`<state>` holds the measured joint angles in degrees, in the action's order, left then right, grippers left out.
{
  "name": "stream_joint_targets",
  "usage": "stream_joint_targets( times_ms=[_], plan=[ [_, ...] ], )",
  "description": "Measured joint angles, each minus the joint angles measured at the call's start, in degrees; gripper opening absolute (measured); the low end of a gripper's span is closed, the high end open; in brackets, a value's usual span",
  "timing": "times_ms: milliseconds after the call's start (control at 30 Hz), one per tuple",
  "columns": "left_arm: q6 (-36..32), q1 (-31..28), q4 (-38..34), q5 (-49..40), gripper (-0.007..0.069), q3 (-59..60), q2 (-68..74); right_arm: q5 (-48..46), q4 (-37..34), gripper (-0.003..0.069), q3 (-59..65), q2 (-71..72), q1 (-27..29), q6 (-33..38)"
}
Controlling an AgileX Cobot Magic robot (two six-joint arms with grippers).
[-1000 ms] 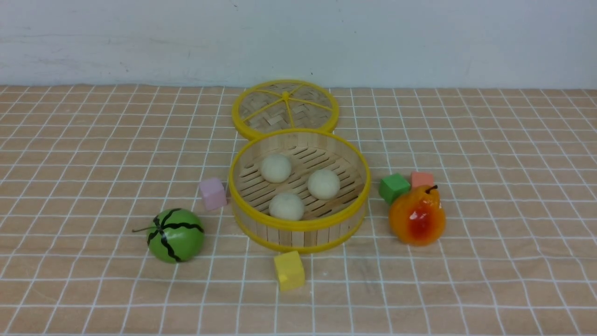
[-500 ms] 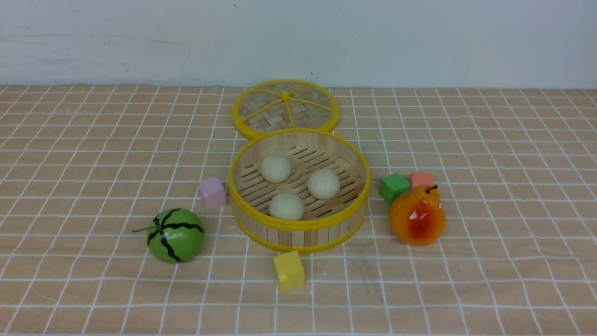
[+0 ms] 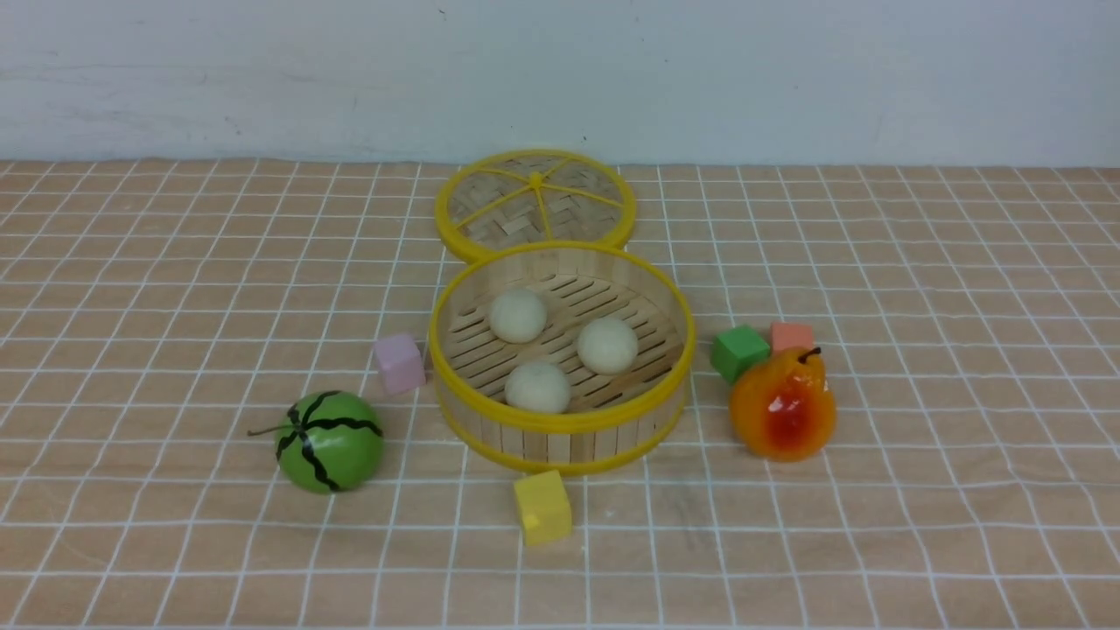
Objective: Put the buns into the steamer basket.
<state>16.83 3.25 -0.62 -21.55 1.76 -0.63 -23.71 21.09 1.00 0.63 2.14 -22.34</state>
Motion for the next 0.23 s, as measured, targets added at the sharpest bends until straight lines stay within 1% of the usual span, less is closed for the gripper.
stream_joint_targets(
  times_ms=[233],
  plan=[
    [0.0, 0.0, 0.0, 0.0, 0.0188, 0.0, 0.0, 0.0, 0.02, 0.008, 0.0, 0.0, 0.0, 0.0]
  ],
)
